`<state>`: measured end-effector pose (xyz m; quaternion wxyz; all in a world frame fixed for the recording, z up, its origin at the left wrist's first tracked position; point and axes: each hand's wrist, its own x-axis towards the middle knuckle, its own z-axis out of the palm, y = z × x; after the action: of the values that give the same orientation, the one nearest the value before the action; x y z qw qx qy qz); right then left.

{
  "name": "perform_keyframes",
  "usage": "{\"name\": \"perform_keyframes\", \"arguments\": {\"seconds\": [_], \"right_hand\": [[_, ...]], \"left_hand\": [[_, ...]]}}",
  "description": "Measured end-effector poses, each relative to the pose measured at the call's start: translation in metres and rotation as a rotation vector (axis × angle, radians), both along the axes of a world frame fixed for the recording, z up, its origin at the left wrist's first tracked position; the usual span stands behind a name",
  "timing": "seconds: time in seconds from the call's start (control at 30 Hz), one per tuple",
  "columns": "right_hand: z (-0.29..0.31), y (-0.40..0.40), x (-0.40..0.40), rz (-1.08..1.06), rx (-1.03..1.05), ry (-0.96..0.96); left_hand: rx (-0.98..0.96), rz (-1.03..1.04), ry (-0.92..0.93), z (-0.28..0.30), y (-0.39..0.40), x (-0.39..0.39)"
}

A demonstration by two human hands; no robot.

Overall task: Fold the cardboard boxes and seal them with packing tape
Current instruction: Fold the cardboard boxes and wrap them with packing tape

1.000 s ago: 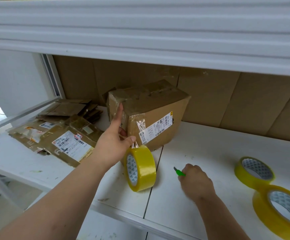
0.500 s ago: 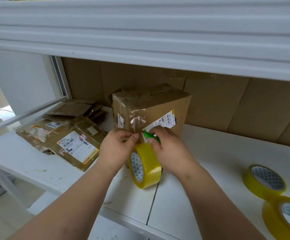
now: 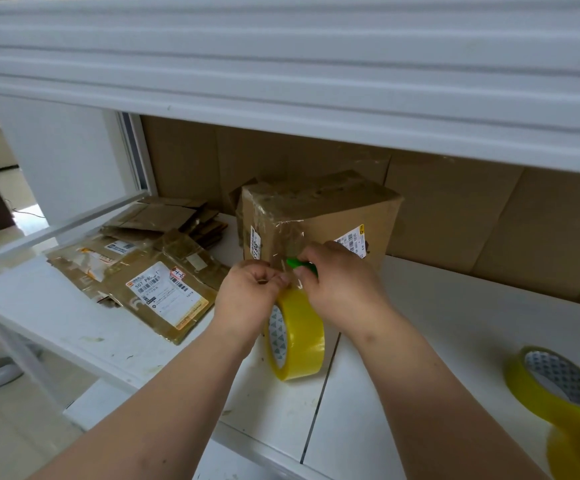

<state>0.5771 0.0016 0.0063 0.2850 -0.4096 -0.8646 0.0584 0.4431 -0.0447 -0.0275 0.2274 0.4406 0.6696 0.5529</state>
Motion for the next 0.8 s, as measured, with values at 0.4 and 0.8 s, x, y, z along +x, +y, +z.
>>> {"name": "perform_keyframes", "arguments": {"seconds": [0.4, 0.8], "right_hand": [[-0.008, 0.024, 0.028, -0.251, -0.008, -0.067], [-0.102, 0.016, 0.056, -0.458, -0.272, -0.471]], "left_hand": [[-0.038, -0.013, -0.074, 0.0, 0.002, -0.006], [-0.015, -0.042, -0.04, -0.002, 0.002, -0.011]]}}
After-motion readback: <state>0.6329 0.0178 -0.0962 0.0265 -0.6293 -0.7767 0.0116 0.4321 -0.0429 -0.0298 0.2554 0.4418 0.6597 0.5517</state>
